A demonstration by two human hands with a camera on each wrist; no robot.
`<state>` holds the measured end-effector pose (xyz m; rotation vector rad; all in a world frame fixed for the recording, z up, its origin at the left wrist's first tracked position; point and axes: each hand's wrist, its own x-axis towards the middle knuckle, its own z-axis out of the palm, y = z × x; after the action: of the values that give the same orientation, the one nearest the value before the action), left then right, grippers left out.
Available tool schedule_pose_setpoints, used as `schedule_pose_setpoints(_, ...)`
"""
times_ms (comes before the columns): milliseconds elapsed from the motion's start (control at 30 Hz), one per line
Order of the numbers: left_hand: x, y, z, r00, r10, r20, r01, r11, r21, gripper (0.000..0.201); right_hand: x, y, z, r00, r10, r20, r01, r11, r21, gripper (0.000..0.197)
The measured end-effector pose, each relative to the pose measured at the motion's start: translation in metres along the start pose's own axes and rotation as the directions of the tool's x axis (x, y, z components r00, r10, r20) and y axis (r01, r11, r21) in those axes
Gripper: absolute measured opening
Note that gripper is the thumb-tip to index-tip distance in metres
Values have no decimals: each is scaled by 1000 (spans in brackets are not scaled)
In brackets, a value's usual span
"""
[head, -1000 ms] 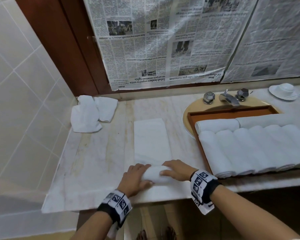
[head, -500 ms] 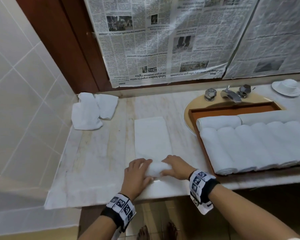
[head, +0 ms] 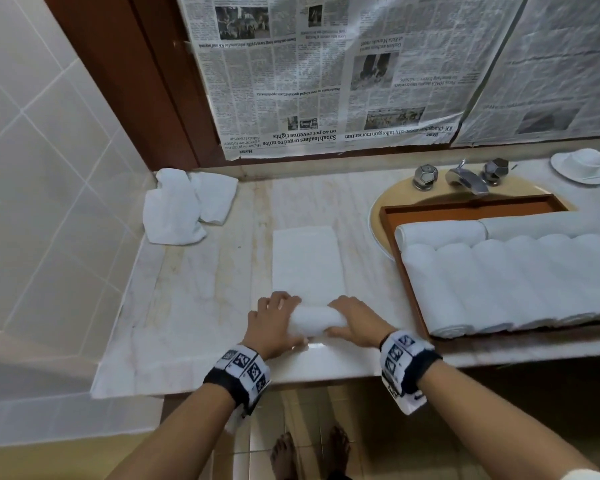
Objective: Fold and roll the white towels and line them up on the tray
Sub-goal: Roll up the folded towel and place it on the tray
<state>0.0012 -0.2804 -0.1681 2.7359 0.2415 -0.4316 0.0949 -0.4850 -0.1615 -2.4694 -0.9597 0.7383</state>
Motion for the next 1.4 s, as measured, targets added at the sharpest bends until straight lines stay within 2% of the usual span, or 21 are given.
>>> schedule_pose_setpoints(33, -6, 0, 7, 995, 62, -75, -61, 998, 24, 80, 2, 0, -8, 998, 7, 68, -9, 1000, 30, 47)
schedule_pose_setpoints(100, -14, -4, 17, 985, 127, -113, -128, 992, -2, 78, 4, 1, -20, 979, 22, 203, -44, 994, 103, 50)
schedule_pose_setpoints(200, -15, -6, 17, 999, 45, -31, -48, 993, -104, 80, 3, 5, -25, 967, 41, 251, -86, 981, 172, 52)
schedule_pose_setpoints(267, -8, -6, 7, 997, 14, 70, -8, 997, -83, 76, -3, 3, -18, 988, 71, 138, -82, 993, 81, 63)
schedule_pose_setpoints(300, -2, -6, 2, 992, 7, 125, 3, 997, -83, 74, -8, 1, -11, 998, 57, 39, -54, 996, -77, 68)
schedule_pose_setpoints(367, 8, -8, -6, 977, 14, 214, 13, 992, -123, 66, -17, -3, 12, 992, -72, -99, 26, 913, -407, 73)
schedule_pose_setpoints(467, 11, -8, -7, 968, 2, 250, 37, 988, -151, 64, -18, -3, 34, 975, -151, -165, 67, 900, -430, 69)
schedule_pose_setpoints(500, 6, -7, -4, 977, -22, 214, 56, 986, -154, 70, -16, -2, 33, 976, -145, -165, 73, 923, -377, 66)
schedule_pose_setpoints(567, -9, -5, 7, 999, -37, -3, 36, 992, -121, 79, -10, -2, 23, 994, -72, -83, 51, 972, -229, 63)
schedule_pose_setpoints(633, -24, -2, 22, 973, 58, -223, -70, 997, -45, 75, -4, -3, 10, 1000, -21, 3, 21, 991, -132, 61)
schedule_pose_setpoints(700, -29, -5, 37, 952, 100, -289, -110, 994, -19, 72, 3, -5, 1, 997, 8, 79, -2, 997, -76, 58)
schedule_pose_setpoints(867, -15, -5, 23, 993, 38, -110, -41, 999, -24, 69, 6, 0, -5, 979, 71, 189, -67, 997, -27, 64)
schedule_pose_setpoints(933, -4, -3, 7, 999, -7, 32, 8, 999, -33, 68, -4, -2, -1, 994, 57, 97, -46, 993, -110, 74)
schedule_pose_setpoints(1000, 6, -5, -4, 983, -55, 176, 75, 991, -109, 73, -13, -6, 8, 996, -43, -77, 13, 935, -354, 77)
schedule_pose_setpoints(1033, 9, -7, -7, 969, -64, 240, 101, 984, -144, 78, -16, -9, 13, 989, -98, -109, 41, 899, -436, 76)
schedule_pose_setpoints(1100, 10, -11, -8, 958, -63, 280, 119, 975, -187, 89, -13, -9, 19, 990, -115, -87, 68, 905, -421, 72)
schedule_pose_setpoints(1133, 5, -11, -5, 969, -63, 239, 113, 973, -200, 92, -10, -9, 16, 995, -84, -43, 65, 938, -340, 70)
schedule_pose_setpoints(1200, -11, -10, 6, 999, -35, 1, 34, 985, -171, 92, 1, -7, 4, 996, -1, 89, 16, 985, -174, 69)
schedule_pose_setpoints(1267, -26, -8, 25, 964, 78, -253, -87, 996, -27, 84, 9, -9, -11, 975, 48, 216, -29, 996, -90, 68)
schedule_pose_setpoints(1333, -34, -7, 40, 939, 109, -326, -116, 993, 0, 75, 12, -10, -18, 953, 82, 291, -69, 996, -53, 68)
schedule_pose_setpoints(1400, -33, -9, 44, 953, 81, -291, -94, 995, -29, 74, 7, -12, -16, 952, 102, 288, -78, 993, -93, 70)
